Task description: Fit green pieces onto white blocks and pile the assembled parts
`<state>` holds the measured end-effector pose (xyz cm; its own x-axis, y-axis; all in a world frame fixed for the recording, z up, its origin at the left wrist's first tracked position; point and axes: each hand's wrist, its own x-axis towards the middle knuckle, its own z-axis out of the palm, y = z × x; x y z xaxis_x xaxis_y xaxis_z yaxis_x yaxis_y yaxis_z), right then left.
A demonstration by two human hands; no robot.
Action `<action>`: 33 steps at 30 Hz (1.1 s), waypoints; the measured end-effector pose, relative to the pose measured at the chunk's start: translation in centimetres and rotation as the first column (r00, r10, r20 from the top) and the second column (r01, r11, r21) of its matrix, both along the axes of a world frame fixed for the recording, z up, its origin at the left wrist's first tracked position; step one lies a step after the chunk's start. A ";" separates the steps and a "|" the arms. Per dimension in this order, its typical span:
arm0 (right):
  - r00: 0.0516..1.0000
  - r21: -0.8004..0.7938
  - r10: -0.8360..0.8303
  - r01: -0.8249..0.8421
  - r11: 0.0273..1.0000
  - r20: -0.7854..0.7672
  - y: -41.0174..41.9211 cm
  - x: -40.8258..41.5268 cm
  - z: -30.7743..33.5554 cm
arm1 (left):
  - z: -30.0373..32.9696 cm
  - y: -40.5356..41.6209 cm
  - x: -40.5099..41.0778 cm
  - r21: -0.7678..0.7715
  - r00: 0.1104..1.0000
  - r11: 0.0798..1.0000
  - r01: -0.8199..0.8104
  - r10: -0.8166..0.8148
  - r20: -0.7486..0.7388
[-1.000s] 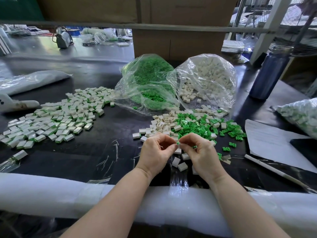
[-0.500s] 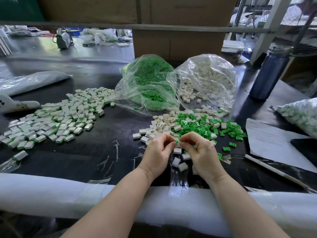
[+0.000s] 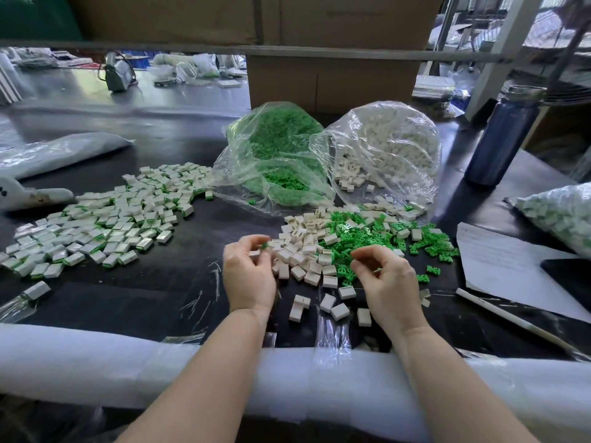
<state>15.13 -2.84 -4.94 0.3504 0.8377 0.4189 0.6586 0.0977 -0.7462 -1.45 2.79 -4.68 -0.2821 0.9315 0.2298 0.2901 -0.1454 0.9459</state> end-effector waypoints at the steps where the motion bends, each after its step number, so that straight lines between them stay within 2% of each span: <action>1: 0.999 -0.009 -0.030 0.031 0.999 0.017 0.0 0.1 0.0 | 0.0 0.2 -0.3 -0.029 0.998 0.997 -0.066 0.065 -0.010; 3: 0.995 -0.027 -0.088 0.089 0.996 0.039 0.1 0.3 -0.1 | -0.1 0.5 -0.5 -0.076 0.988 0.986 -0.147 0.143 -0.057; 5: 0.991 -0.051 -0.123 0.126 0.991 0.051 0.2 0.4 -0.1 | -0.3 0.6 -0.5 -0.099 0.981 0.983 -0.153 0.139 -0.132; 10: 0.986 -0.128 -0.119 0.134 0.983 0.117 0.1 0.3 -0.1 | -0.5 0.3 -0.3 -0.108 0.954 0.992 -0.068 0.033 -0.297; 15: 0.984 -0.168 -0.048 0.077 0.983 0.172 0.1 0.0 0.1 | -0.4 -0.3 0.1 0.013 0.900 0.998 0.063 -0.051 -0.433; 17: 0.978 -0.164 -0.034 0.068 0.984 0.204 0.2 -0.2 0.0 | -0.4 -0.5 0.5 0.042 0.885 0.987 0.157 -0.121 -0.450; 21: 0.953 -0.163 -0.037 0.089 0.983 0.302 0.3 -0.5 -0.1 | -0.3 -1.1 1.2 0.003 0.833 0.950 0.313 -0.273 -0.481; 25: 0.927 -0.201 -0.031 0.114 0.973 0.374 0.6 -0.7 -0.4 | 0.0 -1.5 1.2 -0.114 0.761 0.899 0.424 -0.421 -0.493; 28: 0.923 -0.206 -0.036 0.124 0.971 0.383 0.8 -0.7 -0.4 | 0.4 -1.7 1.2 -0.200 0.690 0.862 0.467 -0.496 -0.527; 33: 0.918 -0.194 -0.042 0.128 0.973 0.395 0.9 -0.8 -0.5 | 0.5 -1.8 1.2 -0.219 0.662 0.839 0.498 -0.530 -0.529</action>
